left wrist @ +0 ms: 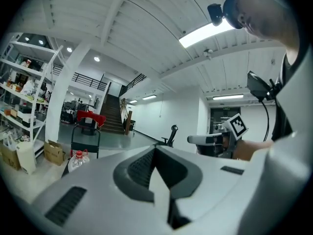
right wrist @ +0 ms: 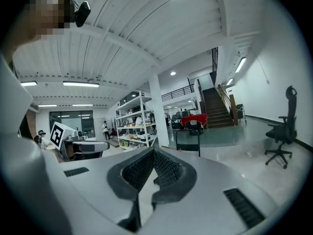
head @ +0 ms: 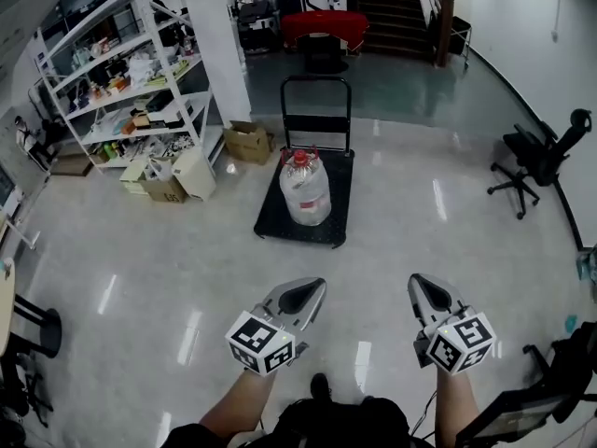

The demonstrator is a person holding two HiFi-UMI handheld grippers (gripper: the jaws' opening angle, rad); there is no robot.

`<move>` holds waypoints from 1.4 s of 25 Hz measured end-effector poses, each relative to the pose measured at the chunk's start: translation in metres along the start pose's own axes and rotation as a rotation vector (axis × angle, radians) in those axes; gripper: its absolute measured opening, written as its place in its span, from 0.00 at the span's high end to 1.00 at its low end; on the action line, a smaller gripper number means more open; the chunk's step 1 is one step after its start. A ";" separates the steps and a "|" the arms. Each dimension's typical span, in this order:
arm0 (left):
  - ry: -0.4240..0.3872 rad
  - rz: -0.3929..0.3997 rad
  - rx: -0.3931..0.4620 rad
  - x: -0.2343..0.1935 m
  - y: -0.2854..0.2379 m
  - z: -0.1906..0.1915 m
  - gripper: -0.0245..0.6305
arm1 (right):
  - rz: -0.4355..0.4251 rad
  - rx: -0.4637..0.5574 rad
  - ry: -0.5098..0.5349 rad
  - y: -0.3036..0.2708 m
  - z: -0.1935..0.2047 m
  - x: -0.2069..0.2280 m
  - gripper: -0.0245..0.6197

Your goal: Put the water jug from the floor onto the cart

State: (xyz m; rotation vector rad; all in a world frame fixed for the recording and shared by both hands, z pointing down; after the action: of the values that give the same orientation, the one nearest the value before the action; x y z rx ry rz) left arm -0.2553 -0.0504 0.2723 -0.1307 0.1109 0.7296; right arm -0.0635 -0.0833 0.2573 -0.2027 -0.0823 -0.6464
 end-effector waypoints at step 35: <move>-0.043 0.150 -0.049 0.404 0.270 0.101 0.96 | 0.133 0.007 -0.036 0.454 0.129 -0.182 0.96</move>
State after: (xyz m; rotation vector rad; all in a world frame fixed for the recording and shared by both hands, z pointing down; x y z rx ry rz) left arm -0.1317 0.4302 0.2912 -0.1545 0.0624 0.8843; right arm 0.0648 0.4053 0.2850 -0.2108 -0.1049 -0.5095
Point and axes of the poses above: the fingertips, and each gripper's own axes: y backward along the fingers, x to its right, z out of its underside, the point moved 2 cm from there along y, backward along the fingers, and after that the axes turned 5 degrees about z, right-handed, at the moved point
